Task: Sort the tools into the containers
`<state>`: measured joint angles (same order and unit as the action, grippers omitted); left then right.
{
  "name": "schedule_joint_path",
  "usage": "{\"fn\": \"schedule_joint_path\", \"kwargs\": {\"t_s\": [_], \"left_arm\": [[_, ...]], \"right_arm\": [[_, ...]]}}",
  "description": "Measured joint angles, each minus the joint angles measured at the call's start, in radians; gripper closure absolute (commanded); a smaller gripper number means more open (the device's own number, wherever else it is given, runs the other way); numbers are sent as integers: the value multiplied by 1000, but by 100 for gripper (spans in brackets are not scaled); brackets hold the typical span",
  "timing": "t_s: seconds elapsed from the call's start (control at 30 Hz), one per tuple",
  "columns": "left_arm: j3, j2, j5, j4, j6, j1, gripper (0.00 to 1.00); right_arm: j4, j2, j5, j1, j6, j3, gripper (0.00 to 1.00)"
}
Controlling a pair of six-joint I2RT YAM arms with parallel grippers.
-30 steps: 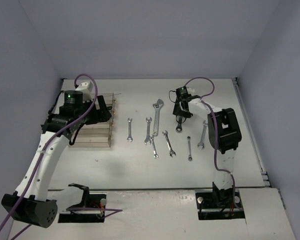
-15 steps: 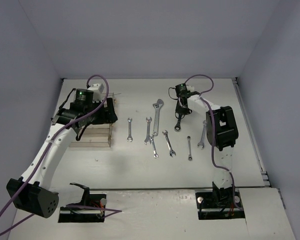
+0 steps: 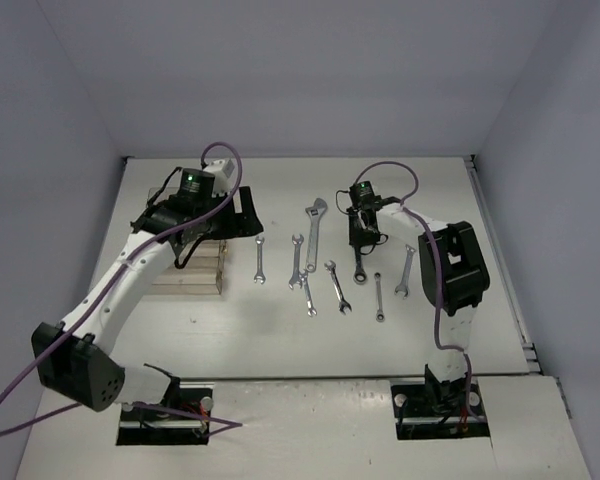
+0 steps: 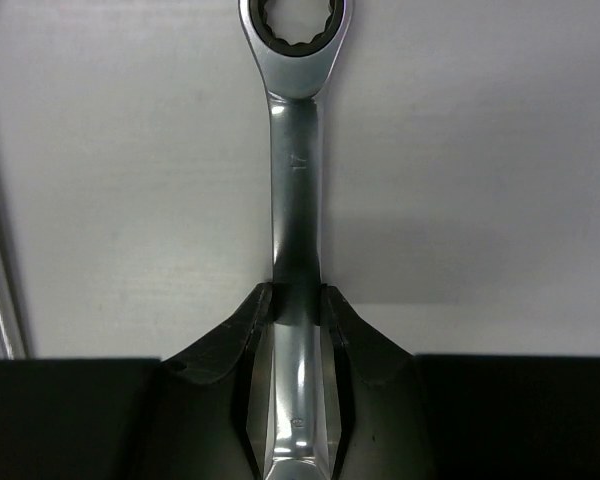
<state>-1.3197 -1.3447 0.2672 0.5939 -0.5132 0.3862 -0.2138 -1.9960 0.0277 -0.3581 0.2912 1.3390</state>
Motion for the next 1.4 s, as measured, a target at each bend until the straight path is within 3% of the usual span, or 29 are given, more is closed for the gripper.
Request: {"fn": "schedule_joint_path", "kwargs": {"t_s": [0.43,0.93,1.4], "left_arm": [[16,-216,54,-269,-215,74,26],[35,-404,154,-541,-391,79,26],[-28,-508,212,-644,-470,100,26]], "right_arm": [[36,202,-117,-53,-77,-172,100],[112,342,-211,-79,-111,-242,100],[151,418,-317,-105,-111,-242,100]]}}
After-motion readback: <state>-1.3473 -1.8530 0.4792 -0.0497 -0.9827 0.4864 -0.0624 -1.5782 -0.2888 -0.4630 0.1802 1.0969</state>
